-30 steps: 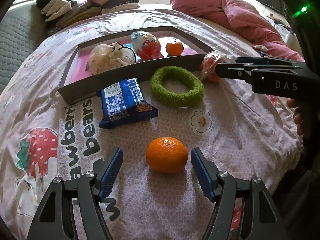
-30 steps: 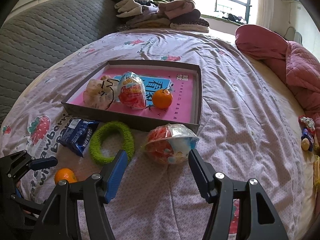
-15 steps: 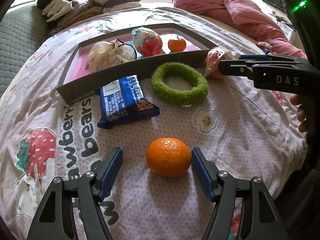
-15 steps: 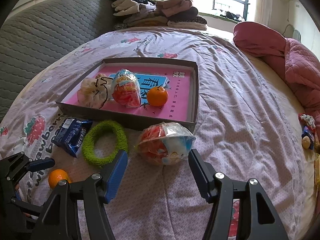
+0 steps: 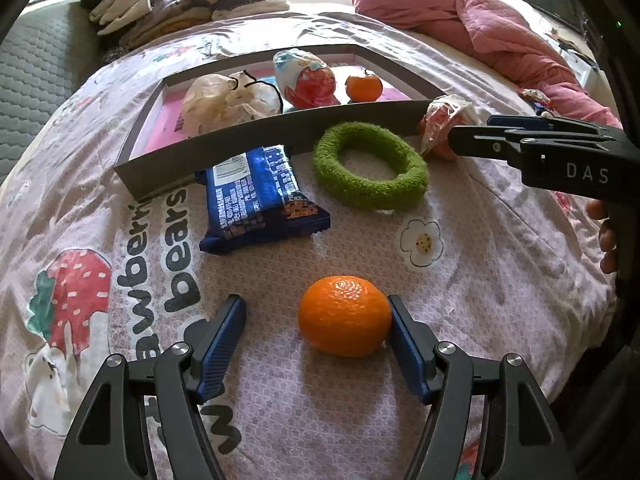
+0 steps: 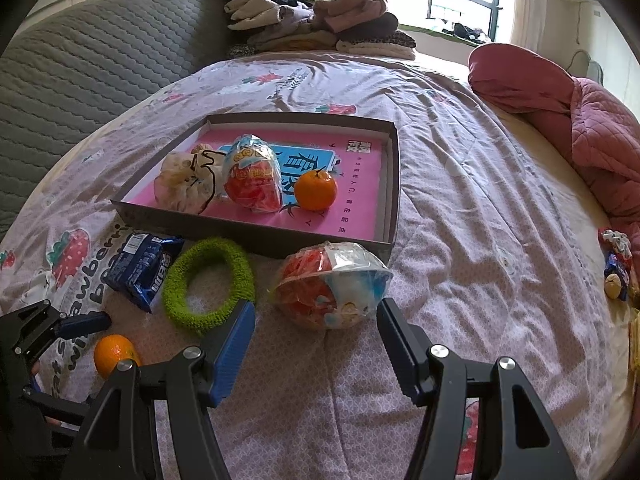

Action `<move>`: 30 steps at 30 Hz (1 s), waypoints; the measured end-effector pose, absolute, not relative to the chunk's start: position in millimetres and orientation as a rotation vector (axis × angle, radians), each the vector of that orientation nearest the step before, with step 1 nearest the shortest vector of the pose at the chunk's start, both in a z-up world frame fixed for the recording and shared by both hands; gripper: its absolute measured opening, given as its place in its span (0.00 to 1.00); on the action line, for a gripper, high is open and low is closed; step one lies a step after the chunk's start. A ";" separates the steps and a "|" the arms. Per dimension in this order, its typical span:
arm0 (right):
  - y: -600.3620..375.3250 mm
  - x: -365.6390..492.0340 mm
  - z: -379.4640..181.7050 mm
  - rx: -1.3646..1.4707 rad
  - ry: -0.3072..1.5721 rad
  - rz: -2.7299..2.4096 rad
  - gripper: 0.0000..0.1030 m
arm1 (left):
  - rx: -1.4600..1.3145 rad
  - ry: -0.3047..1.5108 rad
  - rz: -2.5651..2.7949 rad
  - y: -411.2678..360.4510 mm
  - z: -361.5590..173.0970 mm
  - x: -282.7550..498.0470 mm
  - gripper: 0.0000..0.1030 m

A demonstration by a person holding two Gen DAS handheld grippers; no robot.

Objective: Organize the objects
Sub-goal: 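Move both tools toward the orange and the wrapped candy bag on the bed, then grasp the orange with the left tool while the right tool grasps the candy bag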

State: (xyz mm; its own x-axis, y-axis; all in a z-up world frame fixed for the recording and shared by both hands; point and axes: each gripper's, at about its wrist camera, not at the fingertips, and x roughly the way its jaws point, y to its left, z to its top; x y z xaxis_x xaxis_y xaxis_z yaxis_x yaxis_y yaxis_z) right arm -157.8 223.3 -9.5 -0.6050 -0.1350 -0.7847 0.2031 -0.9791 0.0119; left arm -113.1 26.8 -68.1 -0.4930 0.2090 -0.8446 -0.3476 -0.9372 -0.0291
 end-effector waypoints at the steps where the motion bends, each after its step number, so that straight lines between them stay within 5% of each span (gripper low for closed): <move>1: 223.0 -157.9 -9.5 1.287 0.115 -2.654 0.61 | -1.362 0.205 2.456 26.8 -68.2 -113.3 0.70; 30: 242.4 -186.5 -23.3 1.387 -0.092 -2.689 0.65 | -1.336 0.180 2.483 30.1 -67.3 -125.3 0.68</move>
